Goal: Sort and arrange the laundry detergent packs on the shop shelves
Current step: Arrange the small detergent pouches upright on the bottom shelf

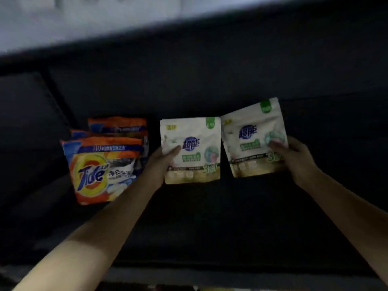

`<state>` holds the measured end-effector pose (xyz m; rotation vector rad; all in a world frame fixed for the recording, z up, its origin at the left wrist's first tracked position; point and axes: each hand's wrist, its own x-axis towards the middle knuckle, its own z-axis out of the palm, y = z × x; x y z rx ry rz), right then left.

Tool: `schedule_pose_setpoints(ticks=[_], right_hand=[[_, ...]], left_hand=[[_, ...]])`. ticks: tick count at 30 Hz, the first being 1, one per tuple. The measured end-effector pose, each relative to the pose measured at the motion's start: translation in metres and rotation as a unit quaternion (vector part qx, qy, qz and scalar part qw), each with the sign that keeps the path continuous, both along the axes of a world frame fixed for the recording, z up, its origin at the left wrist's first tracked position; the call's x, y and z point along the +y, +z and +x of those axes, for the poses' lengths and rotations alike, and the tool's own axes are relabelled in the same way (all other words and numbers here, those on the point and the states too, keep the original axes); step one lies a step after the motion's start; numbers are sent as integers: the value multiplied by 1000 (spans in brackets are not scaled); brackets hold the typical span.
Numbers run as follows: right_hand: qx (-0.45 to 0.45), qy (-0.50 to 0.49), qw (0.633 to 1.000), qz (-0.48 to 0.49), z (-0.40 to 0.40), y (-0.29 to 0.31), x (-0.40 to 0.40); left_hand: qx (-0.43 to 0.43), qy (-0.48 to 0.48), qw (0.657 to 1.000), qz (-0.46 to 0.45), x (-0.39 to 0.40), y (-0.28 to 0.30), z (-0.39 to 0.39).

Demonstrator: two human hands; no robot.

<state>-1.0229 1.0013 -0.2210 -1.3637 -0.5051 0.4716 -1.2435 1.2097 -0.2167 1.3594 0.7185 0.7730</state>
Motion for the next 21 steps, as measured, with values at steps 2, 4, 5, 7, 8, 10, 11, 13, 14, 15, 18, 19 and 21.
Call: schedule_pose_setpoints(ticks=[2, 4, 5, 7, 8, 10, 11, 13, 14, 15, 18, 19, 21], right_hand=[[-26, 6, 1000, 15, 7, -8, 20], [-27, 2, 999, 38, 12, -17, 41], [-24, -4, 998, 50, 15, -22, 50], [-12, -9, 997, 74, 20, -30, 69], [-9, -8, 997, 77, 23, -33, 77], [-23, -2, 998, 64, 28, -38, 87], [-34, 1, 998, 53, 31, -39, 91], [-45, 9, 998, 35, 38, -39, 94], [-46, 15, 999, 25, 42, -38, 94], [-43, 25, 999, 14, 45, -37, 94], [-34, 67, 997, -21, 54, -39, 88], [-37, 81, 995, -33, 55, -40, 86], [-56, 103, 991, -59, 54, -40, 82]], left_hand=[[-29, 1, 999, 19, 20, -10, 15], [-58, 9, 998, 31, 37, -18, 29], [-69, 15, 997, 37, 44, -21, 35], [-88, 22, 995, 43, 58, -27, 47], [-93, 23, 994, 46, 64, -29, 53], [-88, 25, 994, 66, 76, -34, 60], [-81, 29, 993, 80, 81, -36, 63], [-63, 35, 993, 96, 87, -38, 66], [-50, 36, 993, 98, 87, -38, 65], [-31, 34, 994, 102, 86, -37, 64], [68, 35, 986, 145, 79, -45, 56], [100, 39, 980, 169, 76, -48, 53], [136, 57, 969, 196, 72, -53, 50]])
